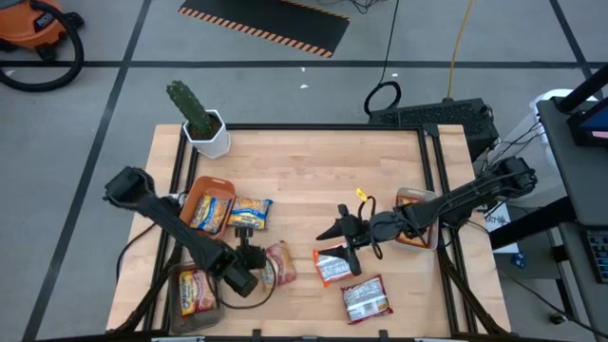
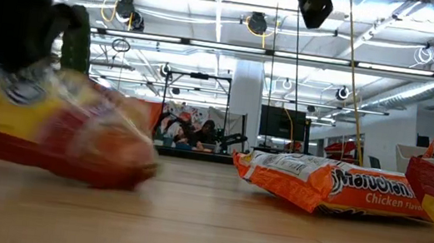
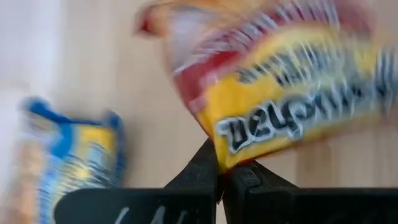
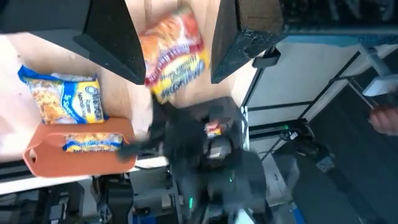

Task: Sort Maruchan noodles
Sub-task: Put the left red noodle pack into the black bin

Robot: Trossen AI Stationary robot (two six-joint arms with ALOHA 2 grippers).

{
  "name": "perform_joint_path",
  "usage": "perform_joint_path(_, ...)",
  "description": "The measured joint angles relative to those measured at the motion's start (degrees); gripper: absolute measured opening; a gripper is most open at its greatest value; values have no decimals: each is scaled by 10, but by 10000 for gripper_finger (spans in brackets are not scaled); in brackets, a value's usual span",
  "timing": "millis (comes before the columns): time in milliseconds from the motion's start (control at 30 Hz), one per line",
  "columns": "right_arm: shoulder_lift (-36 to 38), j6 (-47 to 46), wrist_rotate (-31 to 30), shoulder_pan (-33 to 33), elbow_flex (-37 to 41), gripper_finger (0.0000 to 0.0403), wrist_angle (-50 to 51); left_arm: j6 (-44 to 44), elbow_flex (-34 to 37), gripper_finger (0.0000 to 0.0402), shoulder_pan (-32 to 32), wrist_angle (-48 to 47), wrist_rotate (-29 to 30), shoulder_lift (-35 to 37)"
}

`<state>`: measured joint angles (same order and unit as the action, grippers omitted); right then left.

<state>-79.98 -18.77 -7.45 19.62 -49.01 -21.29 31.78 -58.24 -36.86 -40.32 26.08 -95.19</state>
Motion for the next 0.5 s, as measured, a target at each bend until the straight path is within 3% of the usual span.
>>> perform_joint_path(233,-35,9,0,-8,-35,176,1,-103,-1,4,-2,-1,61,100)
perform_joint_path(500,-140,6,-15,-33,-119,180,11,-84,-1,4,-25,2,135,157)
